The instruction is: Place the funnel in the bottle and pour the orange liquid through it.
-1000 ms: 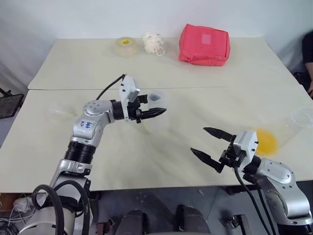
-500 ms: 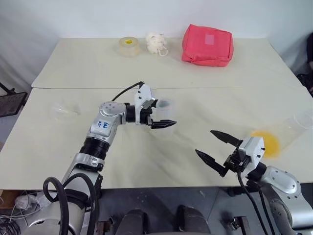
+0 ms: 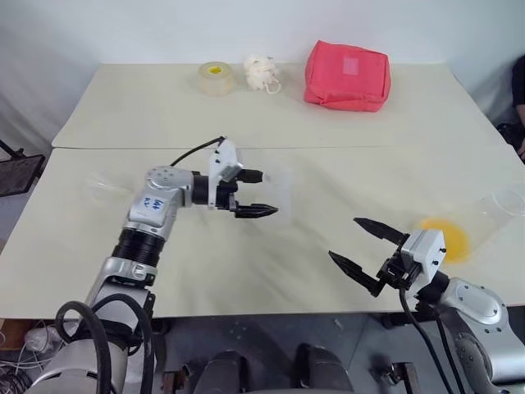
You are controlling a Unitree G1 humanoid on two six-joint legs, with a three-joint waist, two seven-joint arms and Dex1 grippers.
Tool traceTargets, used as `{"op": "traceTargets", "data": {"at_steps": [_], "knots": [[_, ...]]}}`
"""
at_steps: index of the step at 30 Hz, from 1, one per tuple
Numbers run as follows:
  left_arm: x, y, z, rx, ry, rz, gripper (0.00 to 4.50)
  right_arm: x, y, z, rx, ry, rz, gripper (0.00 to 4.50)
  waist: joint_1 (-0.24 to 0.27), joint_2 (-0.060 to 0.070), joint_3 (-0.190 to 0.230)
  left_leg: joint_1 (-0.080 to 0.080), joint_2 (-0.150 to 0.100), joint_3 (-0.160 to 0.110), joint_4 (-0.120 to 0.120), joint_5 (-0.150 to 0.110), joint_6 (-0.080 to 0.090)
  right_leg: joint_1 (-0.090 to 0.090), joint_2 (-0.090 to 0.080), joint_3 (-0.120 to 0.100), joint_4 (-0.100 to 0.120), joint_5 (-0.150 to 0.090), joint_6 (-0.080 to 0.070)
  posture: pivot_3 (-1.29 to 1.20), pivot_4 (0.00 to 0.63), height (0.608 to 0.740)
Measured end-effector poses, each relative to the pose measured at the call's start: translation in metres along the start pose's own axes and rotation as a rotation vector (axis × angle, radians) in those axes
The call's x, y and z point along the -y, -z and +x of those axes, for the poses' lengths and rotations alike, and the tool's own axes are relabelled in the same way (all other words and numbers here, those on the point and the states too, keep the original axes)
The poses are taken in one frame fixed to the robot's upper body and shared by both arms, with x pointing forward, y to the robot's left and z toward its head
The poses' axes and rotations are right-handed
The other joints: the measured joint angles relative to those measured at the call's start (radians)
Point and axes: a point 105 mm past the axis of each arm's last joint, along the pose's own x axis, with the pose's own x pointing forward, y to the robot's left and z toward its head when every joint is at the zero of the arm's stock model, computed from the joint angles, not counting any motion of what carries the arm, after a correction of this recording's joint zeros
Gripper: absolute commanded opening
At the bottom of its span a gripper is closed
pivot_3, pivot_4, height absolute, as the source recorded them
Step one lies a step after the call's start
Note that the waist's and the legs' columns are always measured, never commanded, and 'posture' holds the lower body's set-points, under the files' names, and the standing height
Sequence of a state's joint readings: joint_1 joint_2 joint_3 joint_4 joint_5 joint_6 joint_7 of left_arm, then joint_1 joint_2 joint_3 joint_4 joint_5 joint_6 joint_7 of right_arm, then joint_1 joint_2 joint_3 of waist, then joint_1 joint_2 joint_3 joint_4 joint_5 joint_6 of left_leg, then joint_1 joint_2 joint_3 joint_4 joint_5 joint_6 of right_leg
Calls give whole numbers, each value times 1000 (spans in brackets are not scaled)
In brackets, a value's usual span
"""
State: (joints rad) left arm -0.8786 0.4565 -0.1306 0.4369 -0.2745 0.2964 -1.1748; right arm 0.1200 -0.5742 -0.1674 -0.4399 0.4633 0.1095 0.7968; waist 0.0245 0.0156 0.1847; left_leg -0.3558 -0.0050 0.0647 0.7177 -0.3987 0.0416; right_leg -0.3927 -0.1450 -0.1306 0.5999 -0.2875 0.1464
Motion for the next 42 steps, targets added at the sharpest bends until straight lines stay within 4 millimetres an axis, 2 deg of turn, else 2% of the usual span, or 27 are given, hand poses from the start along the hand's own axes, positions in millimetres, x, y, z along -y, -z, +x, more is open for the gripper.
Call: {"op": "traceTargets", "data": {"at_steps": [8,14,18,20,22,25,30,33,37,40,42], "knots": [[-5,-1,-64,-59,-115,12,4475,9,-7,-2,-6,-57,-32,4500,-3,0,0,0,1,-1,0,0,0,0,0,0,1,0,0,0,150,740],[0,21,-123,-20,-405,-75,4475,10,-10,1,-5,-120,-21,4500,-4,0,0,0,5,-2,0,0,0,0,-1,0,1,0,0,0,150,740],[22,39,-169,26,-622,-123,4475,10,-11,9,9,-191,-6,4500,-7,0,0,1,4,-2,-1,0,0,0,-3,1,2,0,0,0,150,740],[45,57,-191,22,-724,-183,4475,16,-10,11,7,-197,-2,4500,-12,0,0,1,4,-3,-1,0,0,0,-4,1,2,0,0,0,150,740],[58,67,-205,23,-803,-223,4475,19,-9,12,6,-205,3,4500,-5,-1,1,1,4,-4,0,0,0,1,-3,0,2,0,0,0,150,740],[74,72,-228,31,-938,-243,4475,20,-11,18,17,-231,-3,4500,1,-1,1,1,4,-5,1,0,0,2,-4,0,1,0,0,0,150,740],[83,76,-252,41,-1070,-264,4475,21,-8,23,16,-256,11,4500,0,-1,1,1,3,-5,1,0,0,2,-4,1,1,0,0,0,150,740],[78,75,-256,57,-1104,-253,4475,23,-10,26,22,-256,1,4500,0,-1,1,1,3,-5,0,0,0,2,-4,0,2,0,0,0,150,740],[51,71,-277,77,-1204,-219,4475,23,-11,26,25,-256,-1,4500,-1,-1,1,1,3,-4,1,0,0,1,-4,0,3,0,0,0,150,740],[34,71,-282,86,-1238,-212,4475,23,-10,25,21,-252,3,4500,-3,-1,1,2,2,-2,-1,0,0,0,-4,0,3,0,0,0,150,740],[15,76,-282,90,-1243,-242,4475,22,-8,23,16,-241,7,4500,2,-2,1,1,1,-3,-1,0,0,0,-4,-2,4,0,0,0,150,740]]}}
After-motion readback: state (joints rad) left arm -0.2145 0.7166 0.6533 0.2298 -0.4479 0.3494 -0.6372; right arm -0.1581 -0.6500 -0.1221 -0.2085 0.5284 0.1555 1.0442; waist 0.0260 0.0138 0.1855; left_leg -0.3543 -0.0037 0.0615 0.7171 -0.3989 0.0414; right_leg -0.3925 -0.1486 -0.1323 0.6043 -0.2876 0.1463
